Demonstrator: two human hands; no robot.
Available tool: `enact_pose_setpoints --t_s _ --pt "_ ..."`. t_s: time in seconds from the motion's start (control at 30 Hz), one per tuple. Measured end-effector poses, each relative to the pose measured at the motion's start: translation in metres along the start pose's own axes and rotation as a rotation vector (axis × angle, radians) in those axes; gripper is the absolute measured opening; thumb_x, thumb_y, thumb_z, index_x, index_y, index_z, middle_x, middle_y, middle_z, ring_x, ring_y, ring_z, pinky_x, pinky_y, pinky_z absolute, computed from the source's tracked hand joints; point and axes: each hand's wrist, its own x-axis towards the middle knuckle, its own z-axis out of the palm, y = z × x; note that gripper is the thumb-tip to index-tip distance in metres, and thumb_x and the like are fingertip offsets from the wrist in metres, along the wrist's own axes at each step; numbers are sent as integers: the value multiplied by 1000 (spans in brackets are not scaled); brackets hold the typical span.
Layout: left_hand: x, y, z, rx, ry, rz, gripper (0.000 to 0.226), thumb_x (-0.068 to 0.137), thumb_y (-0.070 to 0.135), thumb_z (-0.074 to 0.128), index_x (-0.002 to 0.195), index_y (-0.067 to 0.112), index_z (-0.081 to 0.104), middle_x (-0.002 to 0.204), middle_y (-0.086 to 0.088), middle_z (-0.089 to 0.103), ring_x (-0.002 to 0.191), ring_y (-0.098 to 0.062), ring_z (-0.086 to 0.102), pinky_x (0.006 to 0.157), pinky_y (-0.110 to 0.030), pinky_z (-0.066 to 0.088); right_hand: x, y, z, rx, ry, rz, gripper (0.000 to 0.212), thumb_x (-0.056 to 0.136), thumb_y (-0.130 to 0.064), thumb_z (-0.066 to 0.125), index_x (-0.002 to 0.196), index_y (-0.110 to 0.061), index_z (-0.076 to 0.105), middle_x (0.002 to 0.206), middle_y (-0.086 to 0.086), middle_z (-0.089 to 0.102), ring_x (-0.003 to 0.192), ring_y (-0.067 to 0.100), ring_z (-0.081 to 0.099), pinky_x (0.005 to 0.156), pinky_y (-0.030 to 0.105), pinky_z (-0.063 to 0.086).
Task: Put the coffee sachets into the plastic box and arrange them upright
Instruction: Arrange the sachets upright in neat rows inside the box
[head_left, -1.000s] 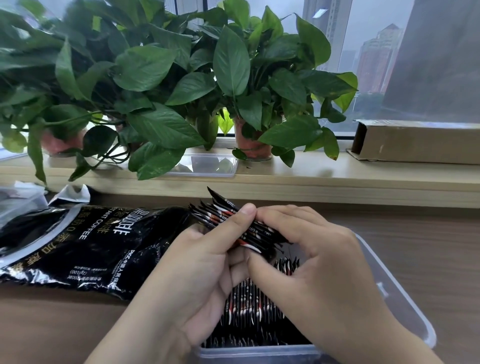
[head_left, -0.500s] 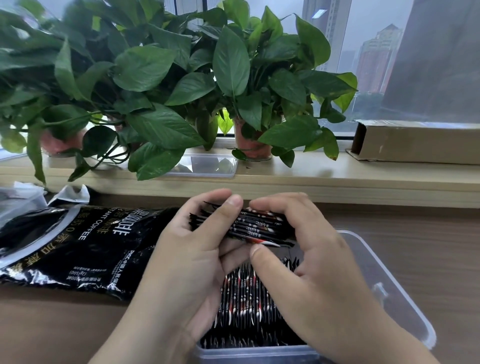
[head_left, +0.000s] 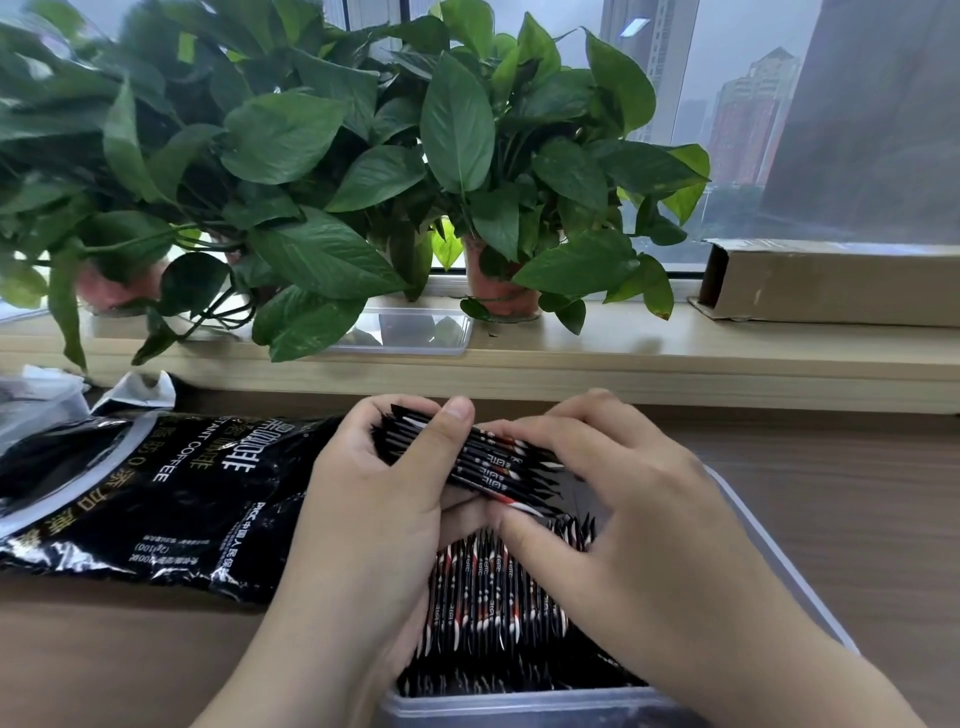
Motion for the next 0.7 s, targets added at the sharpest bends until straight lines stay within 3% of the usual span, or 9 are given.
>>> enact_pose_setpoints --t_s 0.13,0.23,0.43,0.53,0.7 --pt "-2 -1 0 74 -28 55 17 79 24 74 85 15 61 70 -10 73 58 -18 72 45 -24 54 2 -3 -1 -2 73 -16 40 73 -32 77 113 -29 75 91 -15 65 85 4 65 75 19 52" --pt "-2 0 -1 123 -41 87 22 72 31 75 85 17 63 81 -16 76 67 -24 75 49 -26 56 2 -1 -2 78 107 -2 40 70 -33 82 109 -27 78 86 -13 67 77 3 66 71 15 53" --pt "-1 2 -2 166 -64 86 20 70 34 74 83 21 67 83 -14 78 70 -26 77 49 -25 56 1 -1 -3 115 93 20 39 70 -36 84 108 -28 78 79 -11 63 70 8 64 65 19 52" --pt "-3 2 1 121 -62 78 25 75 30 71 92 14 64 82 -12 79 69 -24 77 48 -23 55 1 0 -1 85 102 1 38 72 -32 84 108 -24 78 83 -10 64 71 5 63 68 14 51" --pt "-7 1 6 35 -29 49 48 77 32 72 114 6 60 92 -12 81 86 -27 79 54 -28 59 0 -2 3 35 123 -2 26 72 -29 80 96 -19 79 80 -8 62 67 6 59 66 10 45"
